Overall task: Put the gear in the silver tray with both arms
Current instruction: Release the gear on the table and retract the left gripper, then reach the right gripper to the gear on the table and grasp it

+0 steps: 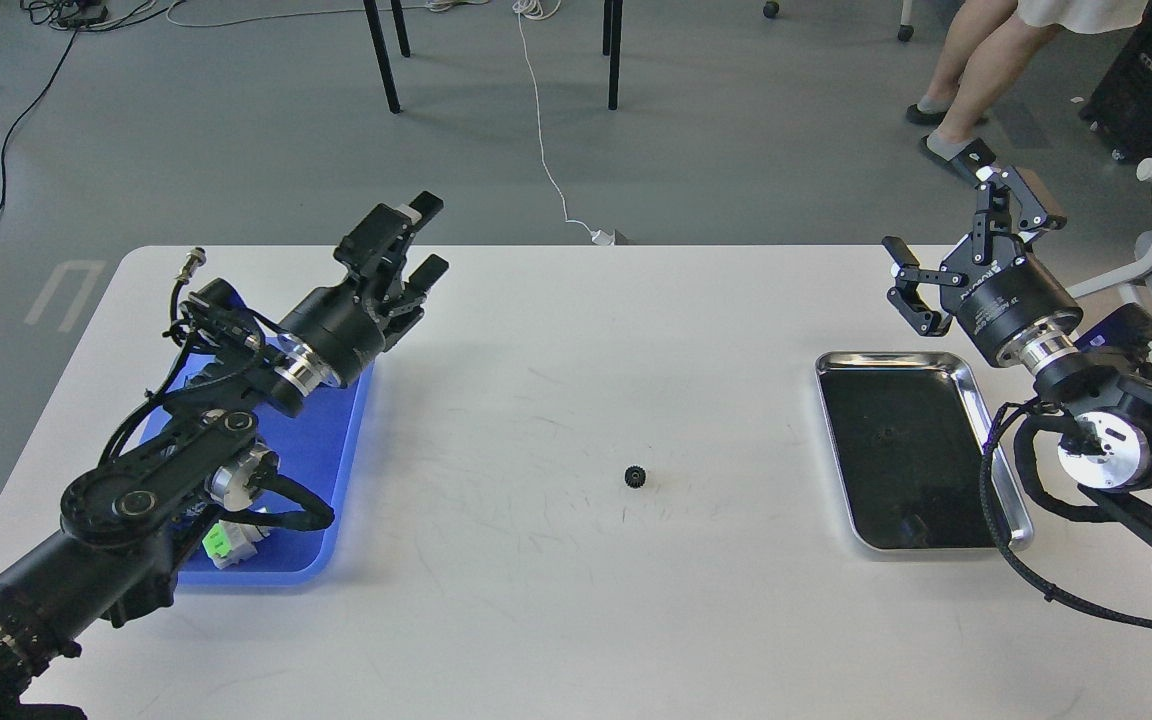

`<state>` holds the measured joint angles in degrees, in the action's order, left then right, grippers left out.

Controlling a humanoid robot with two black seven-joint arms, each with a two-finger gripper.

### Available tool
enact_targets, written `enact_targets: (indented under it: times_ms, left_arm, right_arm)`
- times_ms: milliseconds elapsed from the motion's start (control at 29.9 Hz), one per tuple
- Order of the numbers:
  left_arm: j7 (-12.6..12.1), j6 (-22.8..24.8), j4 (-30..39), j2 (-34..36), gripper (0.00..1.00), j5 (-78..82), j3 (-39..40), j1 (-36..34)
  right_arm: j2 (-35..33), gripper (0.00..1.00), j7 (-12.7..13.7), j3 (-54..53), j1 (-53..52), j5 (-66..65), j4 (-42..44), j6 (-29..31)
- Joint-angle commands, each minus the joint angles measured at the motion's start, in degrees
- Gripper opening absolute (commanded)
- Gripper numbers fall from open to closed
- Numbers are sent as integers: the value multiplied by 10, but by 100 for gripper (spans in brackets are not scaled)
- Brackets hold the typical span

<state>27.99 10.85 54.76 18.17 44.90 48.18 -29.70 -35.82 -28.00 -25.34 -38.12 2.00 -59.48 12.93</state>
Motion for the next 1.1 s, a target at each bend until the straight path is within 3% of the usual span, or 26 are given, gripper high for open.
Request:
enact_targets:
  times_ms: [0, 67, 134, 268, 535, 803, 1070]
  left_arm:
    - [0, 26, 2, 3, 98, -67, 60, 17]
    - [-35, 68, 8, 6, 98, -96, 84, 34]
    - [-53, 99, 10, 9, 98, -120, 90, 47]
    - [-65, 112, 18, 20, 98, -139, 90, 57]
    - [-73, 122, 64, 54, 98, -139, 107, 99]
    - [-75, 120, 91, 55, 98, -139, 118, 110]
    - [-75, 118, 108, 63, 98, -137, 118, 112]
  right_arm:
    - [0, 98, 0, 19, -7, -51, 0, 1]
    - [0, 99, 0, 28, -12, -108, -3, 1]
    - [-1, 99, 0, 31, -20, -179, -13, 2]
    - [-17, 99, 0, 61, -65, -326, -41, 2]
    - [-3, 99, 0, 358, -326, -517, -50, 12]
    - [134, 98, 0, 570, -495, -721, -41, 9]
    - [290, 95, 0, 674, -530, -750, 12, -16]
